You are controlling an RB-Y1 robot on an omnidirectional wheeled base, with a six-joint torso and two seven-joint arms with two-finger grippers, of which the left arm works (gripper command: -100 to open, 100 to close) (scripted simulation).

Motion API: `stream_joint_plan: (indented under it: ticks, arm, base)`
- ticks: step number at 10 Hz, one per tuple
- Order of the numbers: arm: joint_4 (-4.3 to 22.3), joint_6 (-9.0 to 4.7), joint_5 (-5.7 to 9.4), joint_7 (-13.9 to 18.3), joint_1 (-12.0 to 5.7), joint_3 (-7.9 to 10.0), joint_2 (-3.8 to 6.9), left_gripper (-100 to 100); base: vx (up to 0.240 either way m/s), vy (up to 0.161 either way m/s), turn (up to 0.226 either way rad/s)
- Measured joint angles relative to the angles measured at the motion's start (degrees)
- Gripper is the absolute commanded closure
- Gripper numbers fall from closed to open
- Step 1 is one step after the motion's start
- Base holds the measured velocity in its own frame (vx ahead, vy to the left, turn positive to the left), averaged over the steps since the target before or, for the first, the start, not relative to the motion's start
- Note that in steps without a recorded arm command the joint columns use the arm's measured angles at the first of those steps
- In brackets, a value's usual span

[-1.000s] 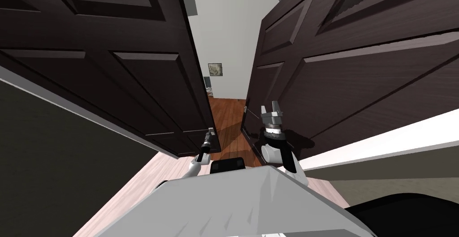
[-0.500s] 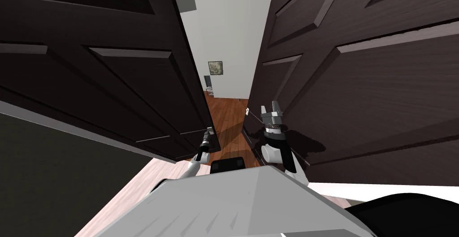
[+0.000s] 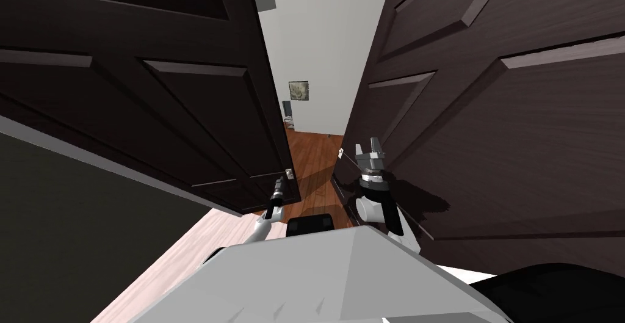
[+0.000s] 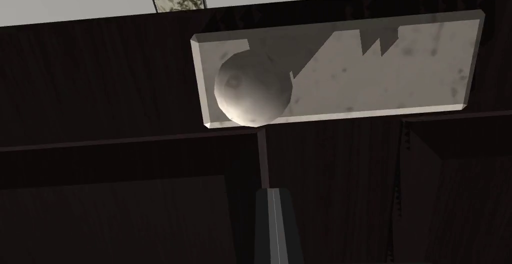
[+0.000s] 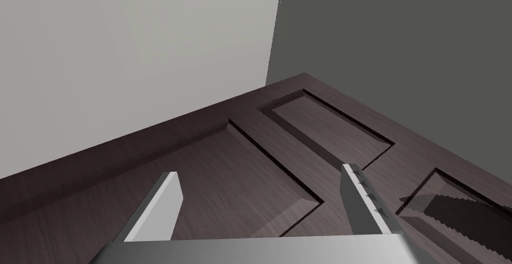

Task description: Push the door open

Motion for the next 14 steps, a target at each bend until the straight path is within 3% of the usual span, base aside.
stream_joint_plan:
  ticks: [4, 10, 13, 14]
  arm:
    - [-0.6, 0.81, 0.68, 0.0, 0.14, 0.55, -1.46, -100]
    - [-0.3, -0.07, 0.87, -0.1, 0.58, 0.86, -0.39, -100]
    - [0.4, -1.03, 1.01, -0.2, 0.60, 1.08, -0.82, -100]
    - [0.4, -1.22, 1.00, -0.2, 0.60, 1.05, -0.90, 100]
  base:
    - [-0.178, -0.106, 0.052]
    - [0.173, 0.001, -0.026]
    - [0.155, 0.008, -0.020]
    - [-0.021, -0.008, 0.004]
